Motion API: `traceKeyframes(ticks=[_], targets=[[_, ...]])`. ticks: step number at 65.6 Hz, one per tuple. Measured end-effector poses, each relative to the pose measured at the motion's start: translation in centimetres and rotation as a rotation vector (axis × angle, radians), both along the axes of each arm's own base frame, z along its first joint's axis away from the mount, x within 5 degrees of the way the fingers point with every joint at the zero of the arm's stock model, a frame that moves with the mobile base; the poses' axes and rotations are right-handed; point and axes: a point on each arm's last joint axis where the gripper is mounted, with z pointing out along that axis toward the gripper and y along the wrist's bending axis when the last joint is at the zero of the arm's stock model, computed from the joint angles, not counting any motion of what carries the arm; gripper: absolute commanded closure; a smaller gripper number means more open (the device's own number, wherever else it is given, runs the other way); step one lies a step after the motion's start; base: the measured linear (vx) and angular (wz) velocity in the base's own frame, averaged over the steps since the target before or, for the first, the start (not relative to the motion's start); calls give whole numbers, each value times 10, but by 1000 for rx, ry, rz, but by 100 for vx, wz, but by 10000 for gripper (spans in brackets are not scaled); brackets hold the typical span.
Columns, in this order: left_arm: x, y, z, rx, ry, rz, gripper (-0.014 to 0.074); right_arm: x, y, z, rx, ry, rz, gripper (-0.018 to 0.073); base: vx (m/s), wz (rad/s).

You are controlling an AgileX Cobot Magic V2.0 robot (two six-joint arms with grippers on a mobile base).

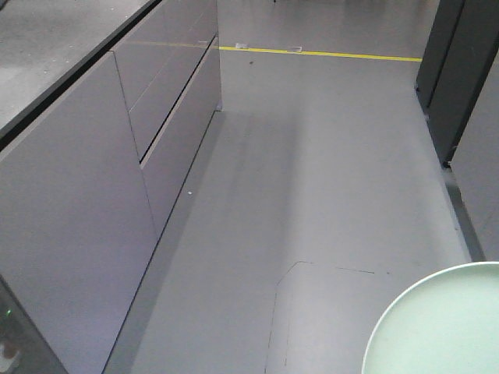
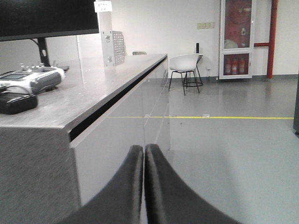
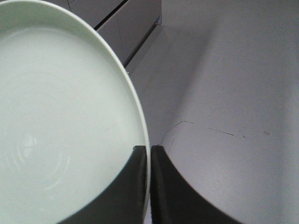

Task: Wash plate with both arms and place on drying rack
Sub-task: 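Carry the plate in the right gripper down the aisle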

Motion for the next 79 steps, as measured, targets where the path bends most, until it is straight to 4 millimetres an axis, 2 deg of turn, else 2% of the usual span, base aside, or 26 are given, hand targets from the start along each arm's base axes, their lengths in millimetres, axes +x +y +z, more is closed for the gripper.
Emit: traceKeyframes(ticks=[79], targets=[[0,0,0,0,0,0,601,0,0,0,-1,4,0,564,31,-13]])
